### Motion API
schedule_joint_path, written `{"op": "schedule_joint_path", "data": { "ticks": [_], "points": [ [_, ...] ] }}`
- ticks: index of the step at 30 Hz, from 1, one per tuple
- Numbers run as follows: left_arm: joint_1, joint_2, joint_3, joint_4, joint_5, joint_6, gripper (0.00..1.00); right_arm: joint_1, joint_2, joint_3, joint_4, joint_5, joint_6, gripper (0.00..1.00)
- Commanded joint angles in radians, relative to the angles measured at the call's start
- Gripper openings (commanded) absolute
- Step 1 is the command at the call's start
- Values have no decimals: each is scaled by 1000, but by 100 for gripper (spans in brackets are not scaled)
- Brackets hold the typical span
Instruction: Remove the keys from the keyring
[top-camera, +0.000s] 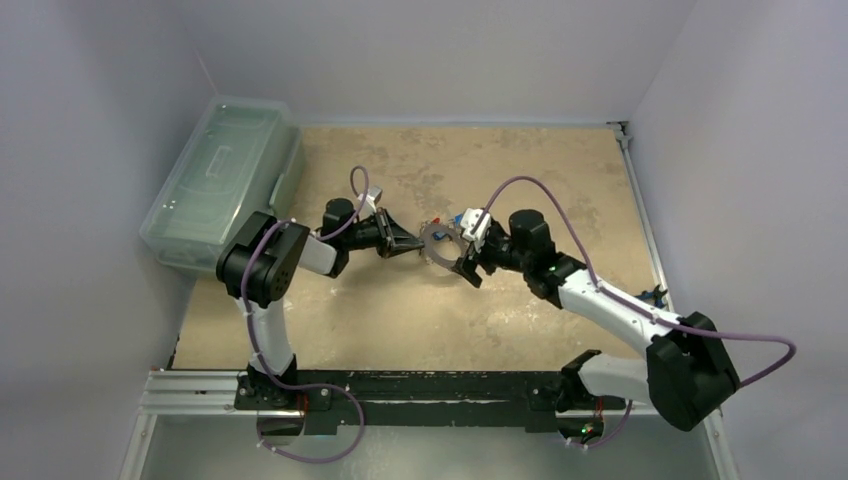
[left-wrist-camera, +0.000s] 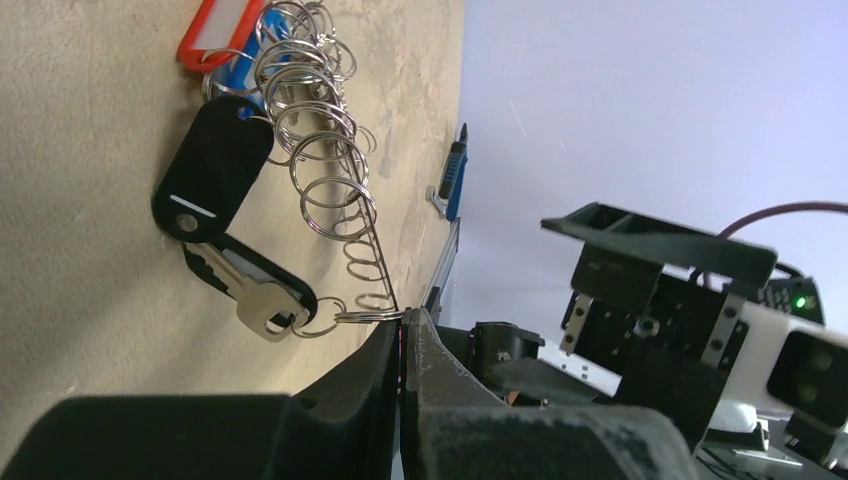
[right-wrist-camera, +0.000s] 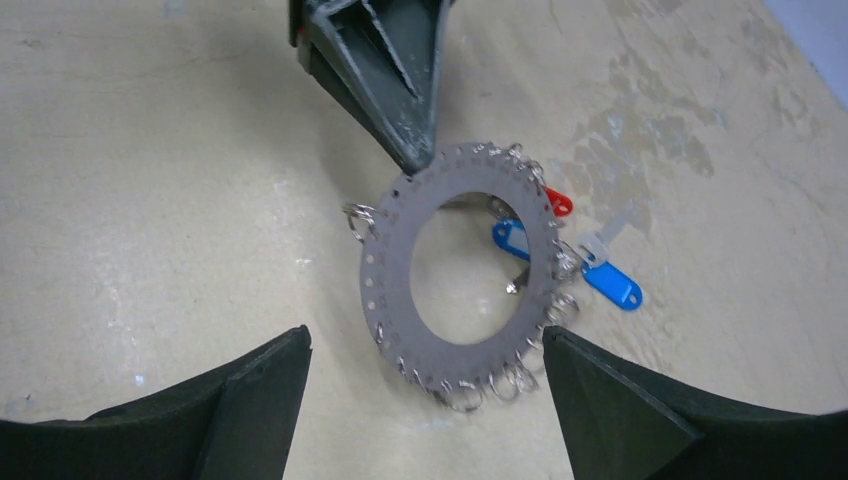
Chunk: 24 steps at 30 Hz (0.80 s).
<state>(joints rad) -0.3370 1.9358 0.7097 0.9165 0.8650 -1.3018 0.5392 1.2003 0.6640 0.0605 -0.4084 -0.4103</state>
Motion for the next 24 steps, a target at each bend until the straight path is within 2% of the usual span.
{"op": "schedule_joint_path", "data": {
  "ticks": [1, 4, 8, 13, 23, 24],
  "points": [
    [-1, -9, 60, -96, 25, 8, 0, 78, 40, -70, 243, 70, -49, 90],
    [-2, -18, 57, -113, 16, 6, 0, 155, 78, -88, 331, 166, -119, 91],
    [-2, -32, 62, -130, 11, 9, 0, 262, 150, -142, 498, 377, -213, 91],
    [-2, -55, 56, -148, 2, 21, 0, 300, 245, -155, 640, 572, -262, 86],
    [-2, -58, 53, -120, 6, -9, 0, 311, 372, -107, 646, 624, -340, 76],
    [-2, -57, 53, -116, 7, -13, 0, 311, 382, -106, 653, 626, -349, 72]
  ]
}}
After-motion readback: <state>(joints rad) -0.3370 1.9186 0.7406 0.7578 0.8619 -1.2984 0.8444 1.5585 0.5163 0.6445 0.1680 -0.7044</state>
